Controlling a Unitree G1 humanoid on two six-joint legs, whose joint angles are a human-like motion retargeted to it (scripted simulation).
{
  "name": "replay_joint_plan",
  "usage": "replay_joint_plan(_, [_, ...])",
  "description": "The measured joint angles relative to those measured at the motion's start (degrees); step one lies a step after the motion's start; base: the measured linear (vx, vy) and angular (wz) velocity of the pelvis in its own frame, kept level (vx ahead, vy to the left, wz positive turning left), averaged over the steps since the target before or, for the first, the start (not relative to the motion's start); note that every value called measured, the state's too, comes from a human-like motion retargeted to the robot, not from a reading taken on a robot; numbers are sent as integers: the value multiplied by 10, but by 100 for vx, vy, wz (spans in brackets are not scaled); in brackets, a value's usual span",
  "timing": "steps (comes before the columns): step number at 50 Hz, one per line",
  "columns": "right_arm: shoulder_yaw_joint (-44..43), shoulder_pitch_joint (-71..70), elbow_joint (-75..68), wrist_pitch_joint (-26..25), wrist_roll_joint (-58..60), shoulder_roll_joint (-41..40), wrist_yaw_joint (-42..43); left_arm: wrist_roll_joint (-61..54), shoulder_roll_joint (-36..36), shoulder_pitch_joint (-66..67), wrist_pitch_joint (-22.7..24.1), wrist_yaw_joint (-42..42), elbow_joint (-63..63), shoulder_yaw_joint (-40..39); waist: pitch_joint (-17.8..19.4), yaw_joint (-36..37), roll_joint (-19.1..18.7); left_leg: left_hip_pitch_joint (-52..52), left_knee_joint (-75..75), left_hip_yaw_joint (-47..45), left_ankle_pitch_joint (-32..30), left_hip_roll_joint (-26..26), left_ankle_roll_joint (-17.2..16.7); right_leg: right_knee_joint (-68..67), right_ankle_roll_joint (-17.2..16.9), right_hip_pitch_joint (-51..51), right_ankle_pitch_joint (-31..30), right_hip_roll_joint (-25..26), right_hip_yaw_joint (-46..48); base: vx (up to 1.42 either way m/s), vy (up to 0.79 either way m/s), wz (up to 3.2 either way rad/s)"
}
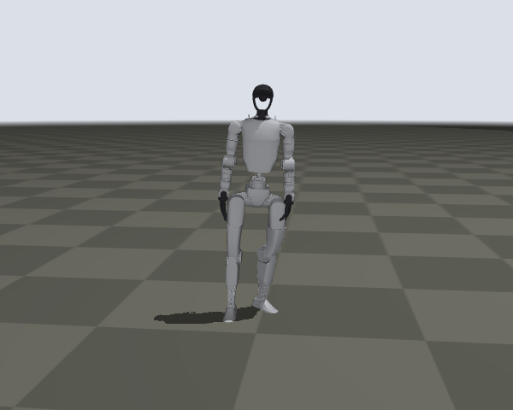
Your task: In place motions
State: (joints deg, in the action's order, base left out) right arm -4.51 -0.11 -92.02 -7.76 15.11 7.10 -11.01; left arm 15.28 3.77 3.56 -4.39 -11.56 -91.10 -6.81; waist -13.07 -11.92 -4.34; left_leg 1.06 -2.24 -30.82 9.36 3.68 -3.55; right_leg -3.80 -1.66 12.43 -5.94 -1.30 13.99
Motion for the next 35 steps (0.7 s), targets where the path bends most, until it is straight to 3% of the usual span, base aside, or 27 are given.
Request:
replay_joint_plan(20, [18, 10, -4, 8, 15, 2, -7, -6, 4, 7, 11, 13, -4, -9, 11, 72, 42, -25, 15, 154, -22, -47, 27, 11, -3, -73, 32, -45, 124, 16, -26, 70])
replay_joint_plan(30, [26, 9, 11, 15, 32, -4, -14, 5, 3, 9, 12, 37, -10, 6, 21, 50, 54, -13, 2, 261, -30, -85, 44, 20, -11, -116, 48, -62, 223, 12, -8, 94])
replay_joint_plan(35, [33, 7, 12, 17, 36, -7, -14, 0, 4, 5, 9, 33, -13, 1, 22, 53, 56, -18, 7, 272, -34, -85, 42, 22, -12, -123, 50, -62, 232, 3, -1, 21])
